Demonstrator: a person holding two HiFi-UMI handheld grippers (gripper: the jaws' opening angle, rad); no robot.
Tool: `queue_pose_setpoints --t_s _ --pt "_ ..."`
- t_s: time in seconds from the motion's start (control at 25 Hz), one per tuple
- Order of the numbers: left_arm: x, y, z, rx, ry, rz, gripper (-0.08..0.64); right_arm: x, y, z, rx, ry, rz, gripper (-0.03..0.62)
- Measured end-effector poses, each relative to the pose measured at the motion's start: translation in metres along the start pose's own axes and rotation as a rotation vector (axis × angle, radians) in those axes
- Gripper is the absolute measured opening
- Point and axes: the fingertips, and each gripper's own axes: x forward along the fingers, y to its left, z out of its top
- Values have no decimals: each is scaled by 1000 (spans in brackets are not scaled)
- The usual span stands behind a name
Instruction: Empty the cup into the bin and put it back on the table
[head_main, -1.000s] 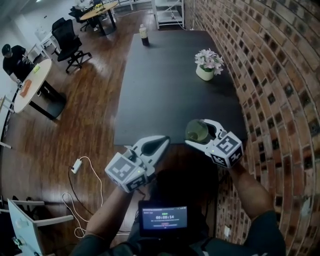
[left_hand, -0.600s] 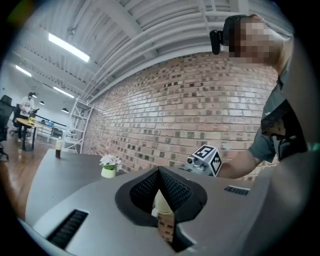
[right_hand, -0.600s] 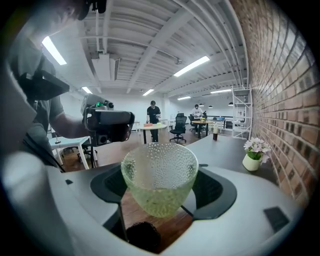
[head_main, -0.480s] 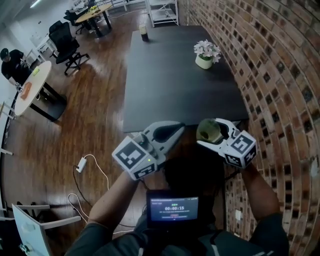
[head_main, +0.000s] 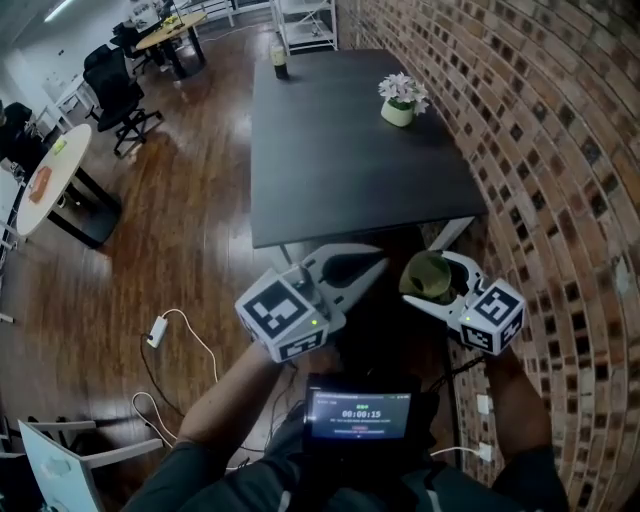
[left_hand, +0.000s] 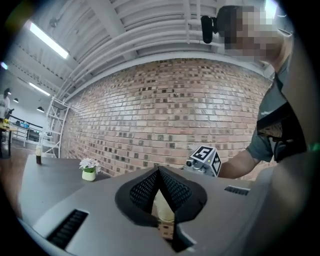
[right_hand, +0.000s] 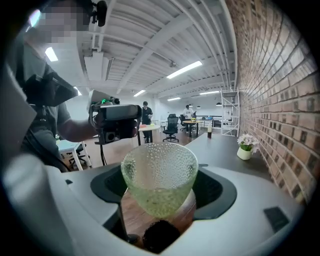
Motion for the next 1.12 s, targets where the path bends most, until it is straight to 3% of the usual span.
queue_pose_setpoints --t_s 0.12,0.44,0.72,0.88,1.12 --pt "-14 -2 0 -14 -4 56 -6 -12 13 -4 1 -5 4 390" --pt "-32 -29 32 36 -22 204 -6 -40 40 -1 -19 -25 46 390" --pt "-32 -66 27 96 -84 150 -6 -55 54 -18 -7 -18 87 390" --pt "-38 -78 24 92 -132 121 -6 -55 61 -32 1 15 101 390" --pt "-40 -103 43 293 -182 -7 -6 -56 72 -35 10 40 71 390"
